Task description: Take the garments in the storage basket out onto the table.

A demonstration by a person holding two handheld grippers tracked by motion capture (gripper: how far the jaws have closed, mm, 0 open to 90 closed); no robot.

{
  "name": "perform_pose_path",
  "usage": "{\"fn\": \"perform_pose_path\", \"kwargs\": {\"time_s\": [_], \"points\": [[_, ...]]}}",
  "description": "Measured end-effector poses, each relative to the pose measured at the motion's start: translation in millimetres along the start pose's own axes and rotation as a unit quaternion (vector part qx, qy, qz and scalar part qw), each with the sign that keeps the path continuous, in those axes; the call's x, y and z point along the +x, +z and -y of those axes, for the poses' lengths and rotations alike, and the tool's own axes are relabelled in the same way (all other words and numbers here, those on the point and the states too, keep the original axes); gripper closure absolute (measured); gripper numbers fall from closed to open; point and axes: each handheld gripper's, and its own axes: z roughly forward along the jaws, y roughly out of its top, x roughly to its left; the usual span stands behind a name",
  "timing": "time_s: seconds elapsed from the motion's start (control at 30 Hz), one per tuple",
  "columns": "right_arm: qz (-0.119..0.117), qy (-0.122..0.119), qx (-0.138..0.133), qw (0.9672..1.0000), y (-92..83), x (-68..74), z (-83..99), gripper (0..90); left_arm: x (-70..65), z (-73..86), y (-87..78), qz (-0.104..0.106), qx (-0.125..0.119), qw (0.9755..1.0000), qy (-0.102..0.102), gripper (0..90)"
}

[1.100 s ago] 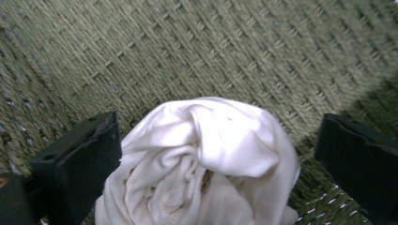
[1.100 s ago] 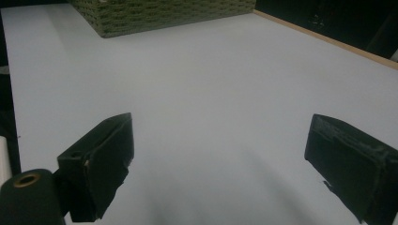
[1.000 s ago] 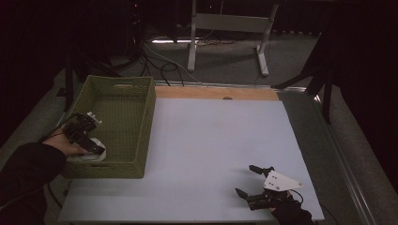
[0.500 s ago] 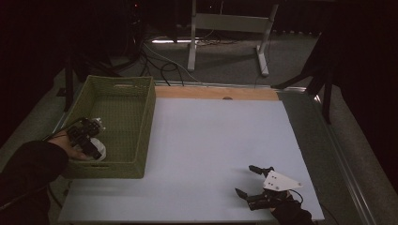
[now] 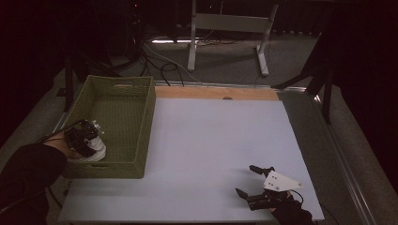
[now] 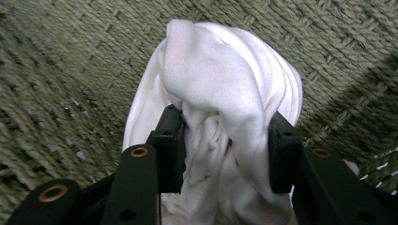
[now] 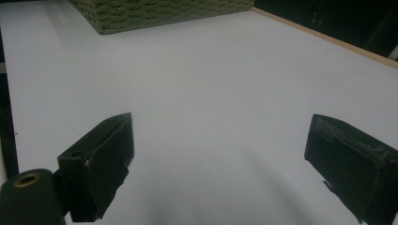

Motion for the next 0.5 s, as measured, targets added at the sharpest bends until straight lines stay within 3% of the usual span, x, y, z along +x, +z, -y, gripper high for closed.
{"fn": "perform_pose_path", "kwargs": {"time_s": [0.17, 0.27, 0.37, 0.5], "points": [[0.002, -0.001, -0.001, 1.0, -0.3, 0.1, -0.2, 8.5, 0.8, 2.9, -3.6, -0.001, -0.019, 0.9998, -0.008, 61.1], [0.001, 0.004, 0.001, 1.0, -0.4, -0.7, -0.2, 8.5, 2.7, 7.7, -8.8, 0.006, -0.044, 0.9989, -0.018, 62.5], [0.003, -0.002, 0.0, 1.0, 0.0, -0.4, -0.2, 8.6, 5.3, 13.2, -15.7, 0.018, -0.075, 0.9966, -0.027, 63.2], [0.005, 0.002, -0.001, 1.0, -1.0, -0.2, -0.7, 8.5, 9.9, 20.3, -23.5, 0.027, -0.112, 0.9919, -0.054, 63.7]]}}
